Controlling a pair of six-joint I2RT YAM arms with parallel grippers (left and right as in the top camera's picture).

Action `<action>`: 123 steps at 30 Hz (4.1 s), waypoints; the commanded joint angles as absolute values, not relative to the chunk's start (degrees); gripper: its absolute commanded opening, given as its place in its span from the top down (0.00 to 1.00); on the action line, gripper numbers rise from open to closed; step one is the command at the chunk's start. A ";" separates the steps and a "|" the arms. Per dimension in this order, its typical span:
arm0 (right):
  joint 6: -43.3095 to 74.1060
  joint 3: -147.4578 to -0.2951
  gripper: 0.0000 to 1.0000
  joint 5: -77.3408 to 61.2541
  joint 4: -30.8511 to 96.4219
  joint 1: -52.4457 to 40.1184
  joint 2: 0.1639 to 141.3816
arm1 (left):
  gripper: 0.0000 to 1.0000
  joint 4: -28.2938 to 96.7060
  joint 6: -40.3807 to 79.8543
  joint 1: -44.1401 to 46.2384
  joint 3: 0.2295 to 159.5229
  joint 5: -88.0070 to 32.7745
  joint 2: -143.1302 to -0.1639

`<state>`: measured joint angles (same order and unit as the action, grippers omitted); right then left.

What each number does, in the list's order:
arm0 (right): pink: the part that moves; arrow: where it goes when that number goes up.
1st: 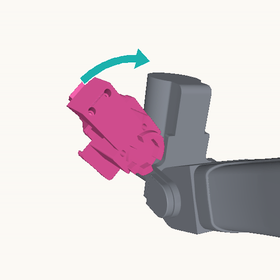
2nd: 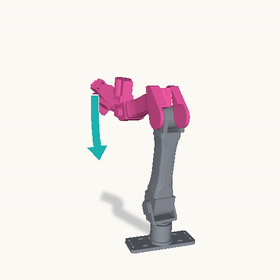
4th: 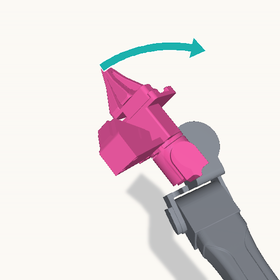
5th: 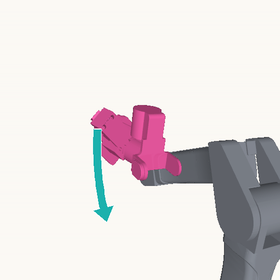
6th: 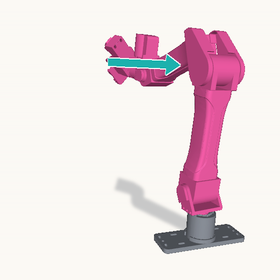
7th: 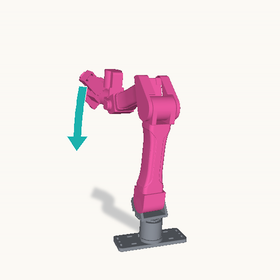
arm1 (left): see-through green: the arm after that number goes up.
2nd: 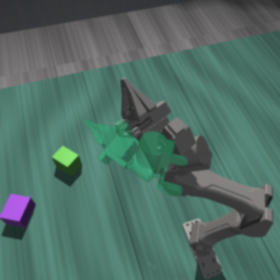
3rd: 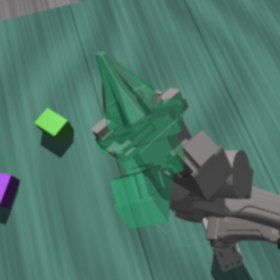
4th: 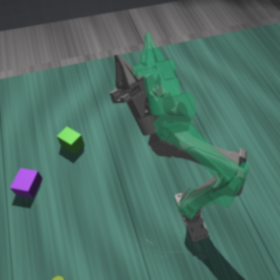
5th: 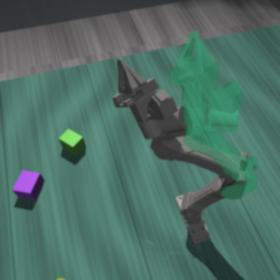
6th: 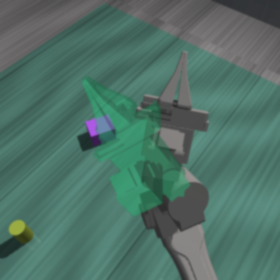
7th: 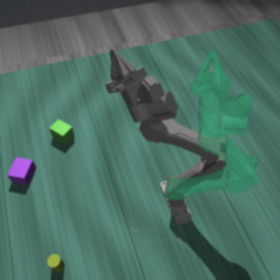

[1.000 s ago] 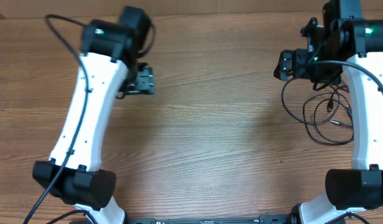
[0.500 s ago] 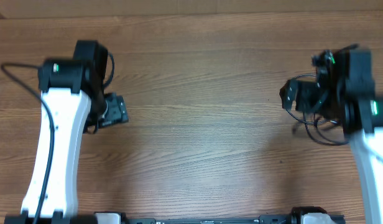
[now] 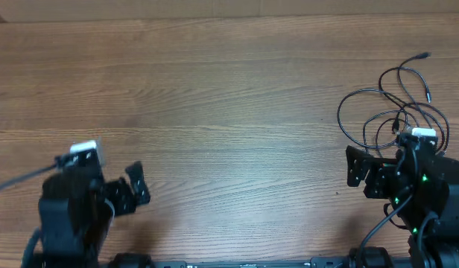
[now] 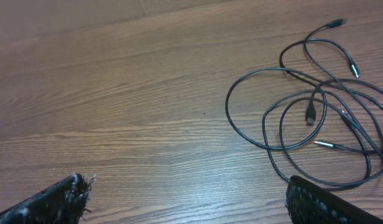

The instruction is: Untangle cables

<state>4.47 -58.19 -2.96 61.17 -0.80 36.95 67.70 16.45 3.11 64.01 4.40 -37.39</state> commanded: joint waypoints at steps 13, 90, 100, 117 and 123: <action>4.71 -57.80 0.00 -2.61 60.97 -0.95 37.34 | 0.01 72.03 15.42 3.03 62.87 3.36 -34.11; 4.54 -0.47 0.00 -2.44 4.67 -1.61 0.16 | 0.01 72.66 15.42 3.03 62.87 3.36 -34.11; 4.54 -0.47 0.00 -2.44 4.67 -1.61 0.16 | 0.00 72.66 15.42 3.03 62.87 3.36 -34.11; 4.54 -0.47 0.00 -2.44 4.67 -1.61 0.16 | 0.01 73.01 15.25 3.01 62.76 3.60 -33.50; 4.54 -0.47 0.00 -2.44 4.67 -1.61 0.16 | 0.01 66.06 14.76 1.85 56.55 3.53 -28.36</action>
